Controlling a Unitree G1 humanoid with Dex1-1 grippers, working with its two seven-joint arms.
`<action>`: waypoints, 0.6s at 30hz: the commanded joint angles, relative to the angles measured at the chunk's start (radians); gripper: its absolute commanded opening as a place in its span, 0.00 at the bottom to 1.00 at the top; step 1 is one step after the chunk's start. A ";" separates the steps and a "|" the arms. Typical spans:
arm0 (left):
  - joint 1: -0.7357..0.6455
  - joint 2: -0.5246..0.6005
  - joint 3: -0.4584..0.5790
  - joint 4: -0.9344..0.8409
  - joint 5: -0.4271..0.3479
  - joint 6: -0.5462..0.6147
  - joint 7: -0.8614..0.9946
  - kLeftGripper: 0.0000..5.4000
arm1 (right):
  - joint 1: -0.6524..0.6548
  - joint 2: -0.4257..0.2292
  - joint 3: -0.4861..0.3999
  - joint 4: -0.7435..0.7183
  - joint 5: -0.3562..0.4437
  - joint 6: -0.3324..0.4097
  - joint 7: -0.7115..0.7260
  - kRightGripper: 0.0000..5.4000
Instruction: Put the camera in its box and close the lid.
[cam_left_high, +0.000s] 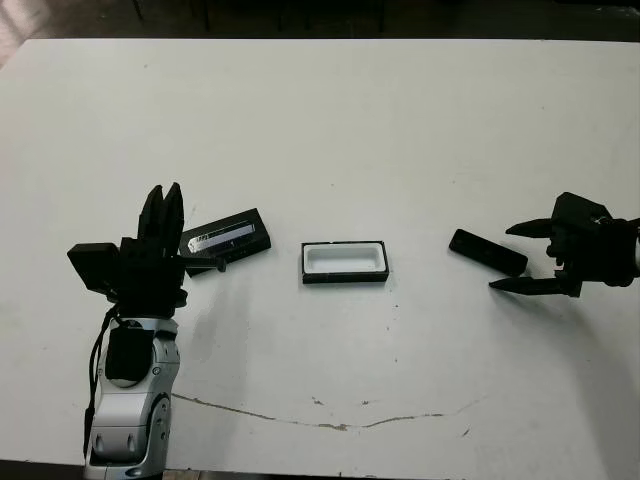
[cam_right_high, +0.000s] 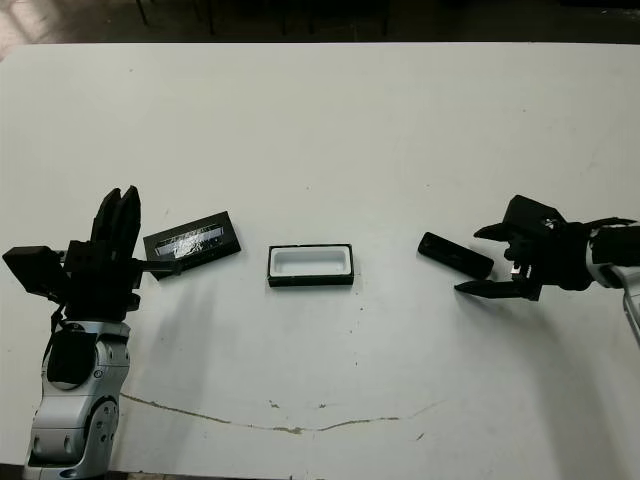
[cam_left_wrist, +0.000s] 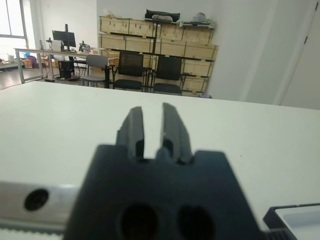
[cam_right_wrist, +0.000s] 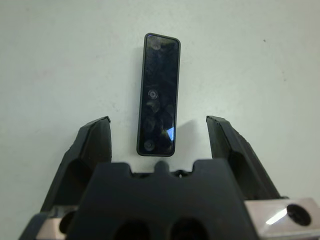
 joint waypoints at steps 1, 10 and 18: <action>0.010 0.009 0.007 0.014 0.006 0.009 0.002 0.00 | 0.046 0.048 -0.013 0.034 0.045 0.034 0.005 0.61; 0.012 0.017 0.016 0.013 -0.002 0.013 -0.005 0.00 | 0.074 0.223 -0.085 0.343 0.127 -0.141 -0.035 0.61; 0.010 0.018 0.020 0.007 -0.006 0.023 -0.007 0.00 | 0.051 0.287 -0.105 0.533 0.151 -0.267 0.006 0.61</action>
